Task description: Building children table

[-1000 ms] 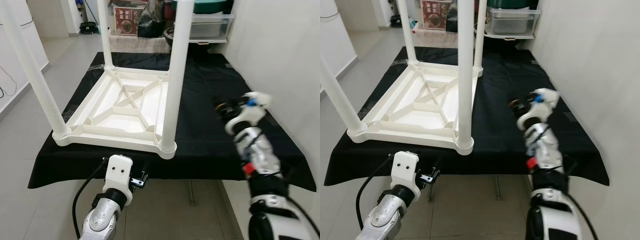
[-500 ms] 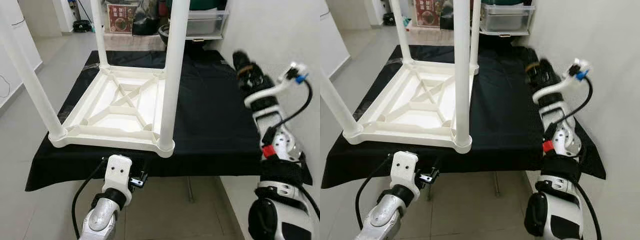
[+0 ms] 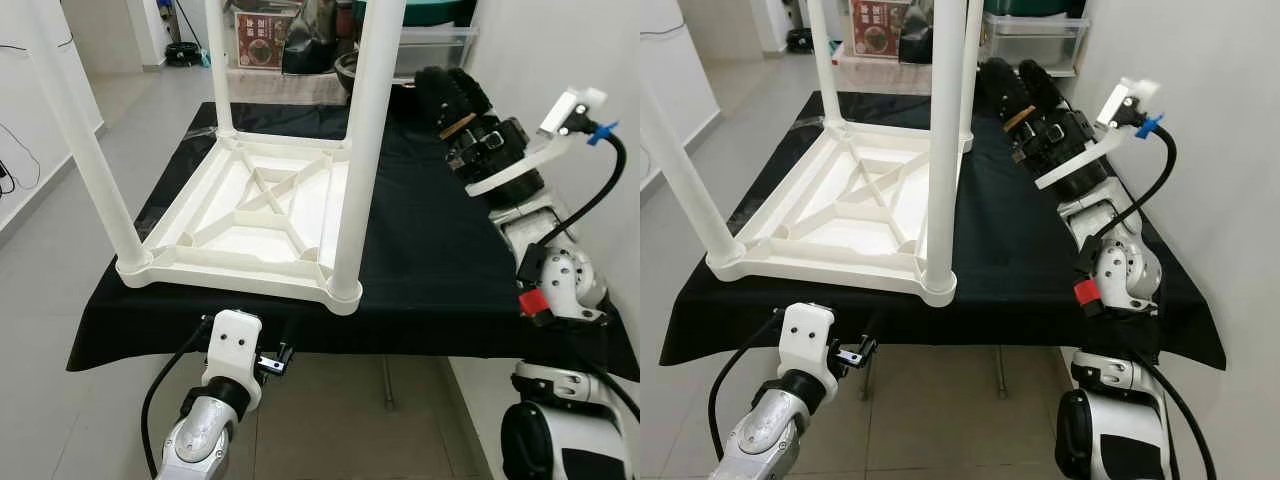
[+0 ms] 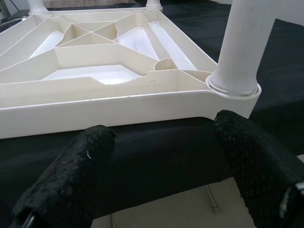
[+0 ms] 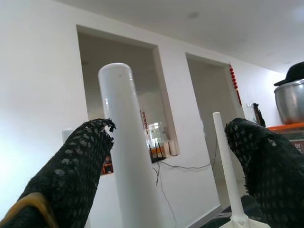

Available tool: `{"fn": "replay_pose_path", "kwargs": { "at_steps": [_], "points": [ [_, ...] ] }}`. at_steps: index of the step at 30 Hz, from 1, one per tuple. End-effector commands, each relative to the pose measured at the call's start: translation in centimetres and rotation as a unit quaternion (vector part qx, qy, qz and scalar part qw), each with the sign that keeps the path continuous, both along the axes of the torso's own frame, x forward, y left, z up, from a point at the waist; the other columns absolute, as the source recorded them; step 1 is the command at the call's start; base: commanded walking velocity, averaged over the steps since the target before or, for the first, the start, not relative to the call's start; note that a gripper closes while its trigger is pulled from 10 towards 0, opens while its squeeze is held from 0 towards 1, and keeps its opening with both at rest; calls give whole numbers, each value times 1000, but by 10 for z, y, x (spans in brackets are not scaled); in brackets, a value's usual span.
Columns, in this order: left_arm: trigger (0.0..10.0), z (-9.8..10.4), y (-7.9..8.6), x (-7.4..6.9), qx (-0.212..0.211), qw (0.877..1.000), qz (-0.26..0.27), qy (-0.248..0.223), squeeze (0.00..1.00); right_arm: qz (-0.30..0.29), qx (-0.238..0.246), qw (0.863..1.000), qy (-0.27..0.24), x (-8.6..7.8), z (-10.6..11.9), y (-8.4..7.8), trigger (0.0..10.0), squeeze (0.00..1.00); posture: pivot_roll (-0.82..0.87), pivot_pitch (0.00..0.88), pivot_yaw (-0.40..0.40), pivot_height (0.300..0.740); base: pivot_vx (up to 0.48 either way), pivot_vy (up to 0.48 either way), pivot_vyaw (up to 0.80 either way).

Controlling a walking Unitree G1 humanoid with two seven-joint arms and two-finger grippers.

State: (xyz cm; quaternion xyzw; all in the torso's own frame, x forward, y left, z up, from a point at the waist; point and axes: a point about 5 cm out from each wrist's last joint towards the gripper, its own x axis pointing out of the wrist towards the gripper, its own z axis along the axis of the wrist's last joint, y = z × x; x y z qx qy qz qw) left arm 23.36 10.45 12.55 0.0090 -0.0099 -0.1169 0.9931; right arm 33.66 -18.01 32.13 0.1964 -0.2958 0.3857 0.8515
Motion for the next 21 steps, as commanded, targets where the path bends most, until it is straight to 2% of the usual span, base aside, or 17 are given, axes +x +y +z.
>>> {"fn": "replay_pose_path", "kwargs": {
  "at_steps": [1,4,21],
  "points": [
    [10000,-6,2,-1,-1,1000,0,11,0,3,-28,999,-23,-4,9,5,10000,0,40,18,-63,740,0,0,0],
    [10000,-5,1,0,-1,1000,0,11,0,8,-51,998,-20,-3,9,10,10000,0,39,24,-68,740,0,0,0],
    [10000,-3,0,0,-2,1000,0,7,0,-5,-77,997,-20,13,15,25,10000,0,40,37,-77,740,0,0,0]
  ]
}}
